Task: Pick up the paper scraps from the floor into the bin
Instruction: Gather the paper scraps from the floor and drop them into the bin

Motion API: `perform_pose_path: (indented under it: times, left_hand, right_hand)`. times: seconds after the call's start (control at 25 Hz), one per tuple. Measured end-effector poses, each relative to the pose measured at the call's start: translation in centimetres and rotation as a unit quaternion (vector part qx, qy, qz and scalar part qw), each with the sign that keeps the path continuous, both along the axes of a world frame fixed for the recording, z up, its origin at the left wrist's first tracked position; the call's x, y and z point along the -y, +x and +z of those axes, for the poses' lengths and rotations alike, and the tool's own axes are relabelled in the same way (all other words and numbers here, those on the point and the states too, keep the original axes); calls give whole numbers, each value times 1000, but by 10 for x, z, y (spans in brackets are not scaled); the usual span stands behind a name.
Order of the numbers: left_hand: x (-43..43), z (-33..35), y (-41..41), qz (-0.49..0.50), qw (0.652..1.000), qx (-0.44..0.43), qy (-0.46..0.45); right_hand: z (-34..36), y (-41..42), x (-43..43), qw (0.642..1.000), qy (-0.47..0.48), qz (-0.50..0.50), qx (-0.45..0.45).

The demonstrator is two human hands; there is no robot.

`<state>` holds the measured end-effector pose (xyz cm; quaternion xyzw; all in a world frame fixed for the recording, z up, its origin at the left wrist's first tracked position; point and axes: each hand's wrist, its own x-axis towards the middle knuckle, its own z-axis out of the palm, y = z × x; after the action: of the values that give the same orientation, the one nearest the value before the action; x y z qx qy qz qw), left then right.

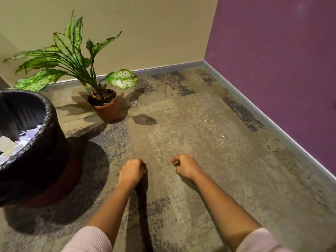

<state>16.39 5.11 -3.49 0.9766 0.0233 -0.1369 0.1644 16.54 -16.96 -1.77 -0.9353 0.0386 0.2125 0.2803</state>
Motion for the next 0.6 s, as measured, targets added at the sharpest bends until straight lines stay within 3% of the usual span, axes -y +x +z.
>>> perform_pose_path:
  times: [0.36,0.6]
  left_hand:
    - [7,2,7,-24,997,29,71]
    - [50,9,9,-55,997,41,37]
  right_hand:
    - [-13,1,7,1000,21,-7,13]
    - [-11,5,31,999,22,-34,36]
